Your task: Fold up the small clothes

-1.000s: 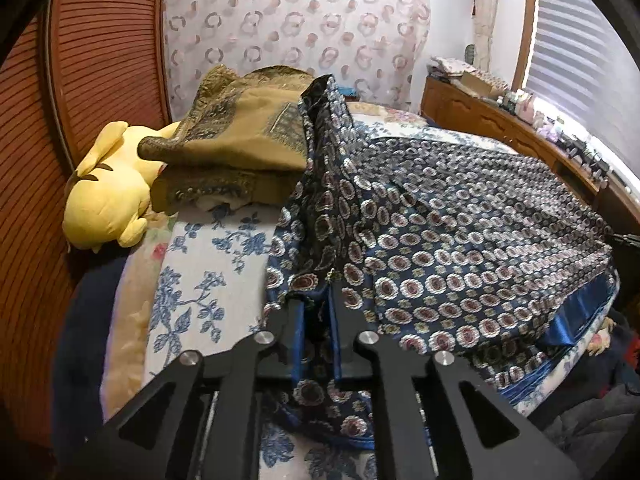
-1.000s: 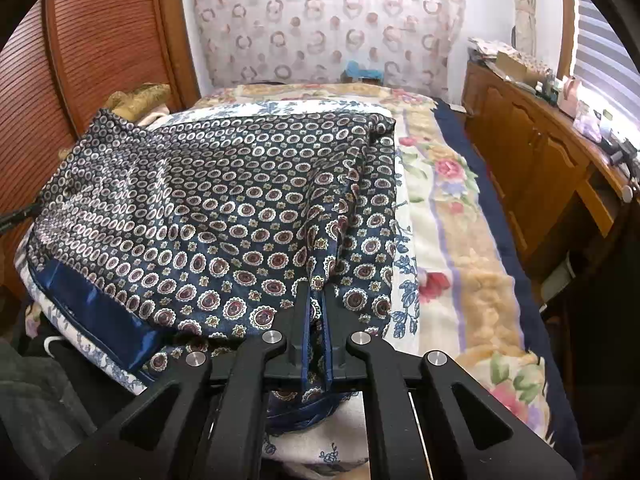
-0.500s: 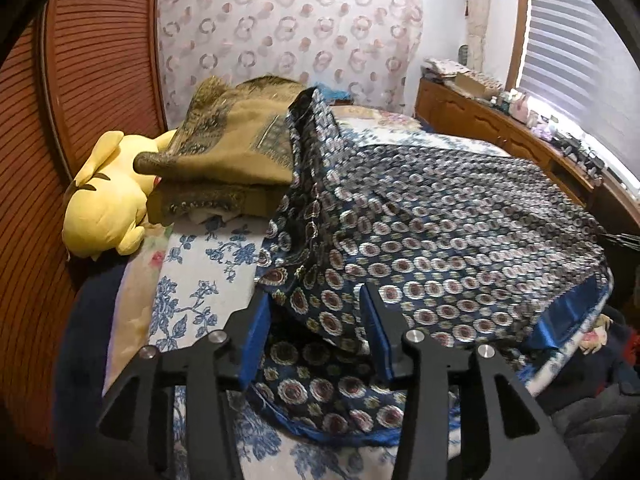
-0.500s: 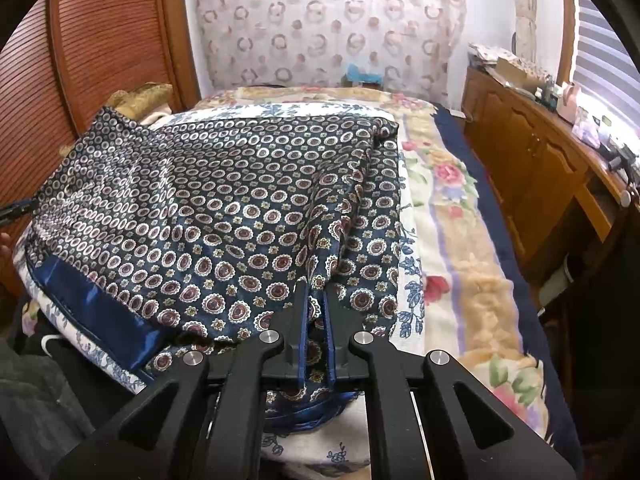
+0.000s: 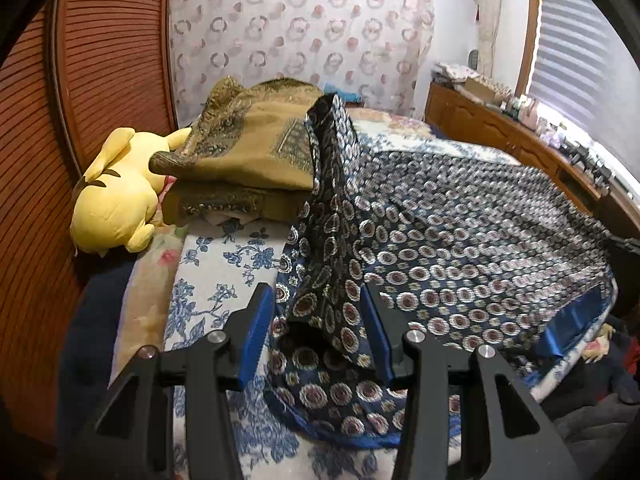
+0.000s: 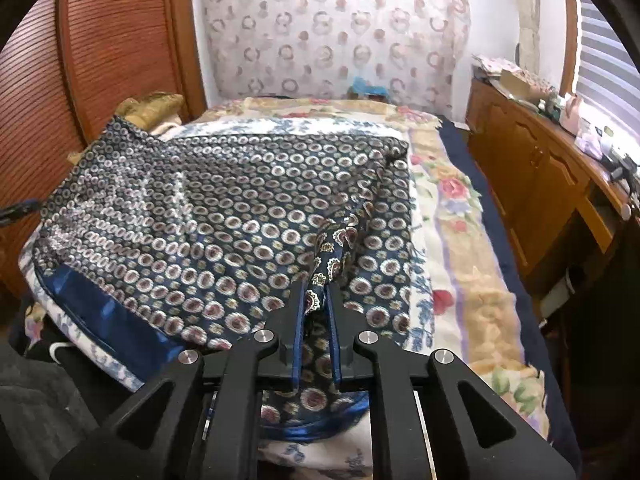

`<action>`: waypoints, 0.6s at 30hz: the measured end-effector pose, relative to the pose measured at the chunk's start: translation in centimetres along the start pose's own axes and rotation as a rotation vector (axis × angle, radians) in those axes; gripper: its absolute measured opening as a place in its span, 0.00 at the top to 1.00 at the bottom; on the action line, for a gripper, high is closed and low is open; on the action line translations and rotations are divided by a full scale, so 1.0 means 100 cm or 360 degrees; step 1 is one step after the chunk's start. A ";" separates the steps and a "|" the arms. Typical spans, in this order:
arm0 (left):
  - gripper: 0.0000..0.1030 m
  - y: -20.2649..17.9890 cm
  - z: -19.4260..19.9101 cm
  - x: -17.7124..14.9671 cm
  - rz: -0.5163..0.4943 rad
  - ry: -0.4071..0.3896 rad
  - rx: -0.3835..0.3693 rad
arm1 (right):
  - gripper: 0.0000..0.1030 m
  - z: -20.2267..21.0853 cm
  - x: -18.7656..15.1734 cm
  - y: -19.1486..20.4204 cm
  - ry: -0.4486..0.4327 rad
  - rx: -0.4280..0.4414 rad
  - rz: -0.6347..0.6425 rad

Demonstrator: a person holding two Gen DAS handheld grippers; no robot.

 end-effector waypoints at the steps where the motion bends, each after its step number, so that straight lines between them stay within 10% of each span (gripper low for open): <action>1: 0.57 0.001 -0.005 0.000 -0.0003 0.0013 0.0005 | 0.91 0.001 0.001 0.002 -0.0005 0.0002 0.0006; 18: 0.57 0.018 -0.044 0.002 0.0044 0.0112 0.0038 | 0.50 0.003 0.026 0.039 -0.0104 0.0038 0.0026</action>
Point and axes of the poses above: each gripper's, at about its wrist camera, not at the fingertips, and z roughly against the way its jaws point, y to its left, x to its top, the point moved 2 cm from there along -z, roughly the way its jaws point, and after that the axes turned 7 degrees about -x, right-handed, at the moved point
